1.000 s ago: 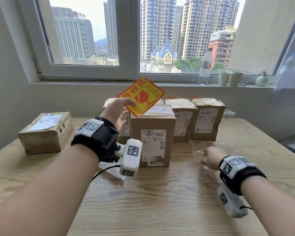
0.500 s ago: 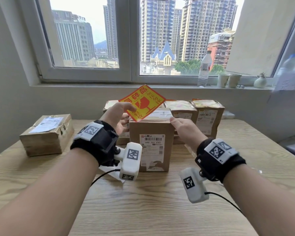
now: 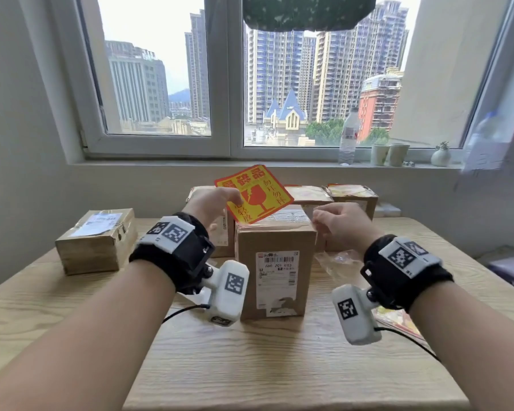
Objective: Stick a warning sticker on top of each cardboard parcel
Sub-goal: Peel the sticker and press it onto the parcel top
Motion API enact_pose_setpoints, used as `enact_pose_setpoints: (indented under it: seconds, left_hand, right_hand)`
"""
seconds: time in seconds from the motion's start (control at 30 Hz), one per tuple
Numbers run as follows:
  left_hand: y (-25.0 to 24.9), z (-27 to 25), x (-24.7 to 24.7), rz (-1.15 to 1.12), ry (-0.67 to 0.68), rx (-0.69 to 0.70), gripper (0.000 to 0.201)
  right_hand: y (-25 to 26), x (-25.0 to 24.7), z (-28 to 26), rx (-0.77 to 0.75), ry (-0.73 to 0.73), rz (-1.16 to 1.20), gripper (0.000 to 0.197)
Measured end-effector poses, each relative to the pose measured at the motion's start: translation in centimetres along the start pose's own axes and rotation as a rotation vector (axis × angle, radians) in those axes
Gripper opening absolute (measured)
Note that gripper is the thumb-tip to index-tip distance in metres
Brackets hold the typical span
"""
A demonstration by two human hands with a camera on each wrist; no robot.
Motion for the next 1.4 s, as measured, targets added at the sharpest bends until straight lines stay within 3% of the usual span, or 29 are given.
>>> enact_pose_setpoints:
  seconds: [0.1, 0.27, 0.57, 0.73, 0.87, 1.1, 1.4]
  left_hand:
    - [-2.1, -0.3, 0.3, 0.025, 0.008, 0.078, 0.014]
    - [-4.0, -0.7, 2.2, 0.137, 0.119, 0.136, 0.018]
    - [-4.5, -0.7, 3.3, 0.162, 0.198, 0.173, 0.028]
    - [-4.0, 0.2, 3.2, 0.113, 0.126, 0.18, 0.04]
    - [-3.4, 0.8, 2.0, -0.059, 0.07, 0.125, 0.06]
    - [-2.5, 0.9, 2.0, -0.072, 0.088, 0.104, 0.026]
    - [-2.0, 1.3, 2.1, 0.113, 0.092, 0.154, 0.014]
  right_hand:
    - [3.1, -1.9, -0.1, -0.125, -0.078, 0.13, 0.013]
    - [7.0, -1.7, -0.3, -0.251, 0.005, 0.165, 0.011]
    - [6.9, -1.0, 0.0, -0.23, 0.023, 0.203, 0.018]
    - [6.7, -0.8, 0.7, -0.22, -0.029, 0.258, 0.018]
    - [5.9, -1.4, 1.3, -0.182, -0.106, 0.245, 0.022]
    - [4.6, -0.6, 1.6, -0.104, -0.097, 0.158, 0.021]
    - [3.5, 0.1, 1.9, -0.035, -0.097, 0.09, 0.03]
Point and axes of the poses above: each hand's wrist, its own z-axis towards the middle knuckle, its own x-axis out of the palm, y = z × x, the point moved 9 cm from there along z, towards the middle knuckle, and after that the axes turned 4 degrees about y, right-handed, at the moved point
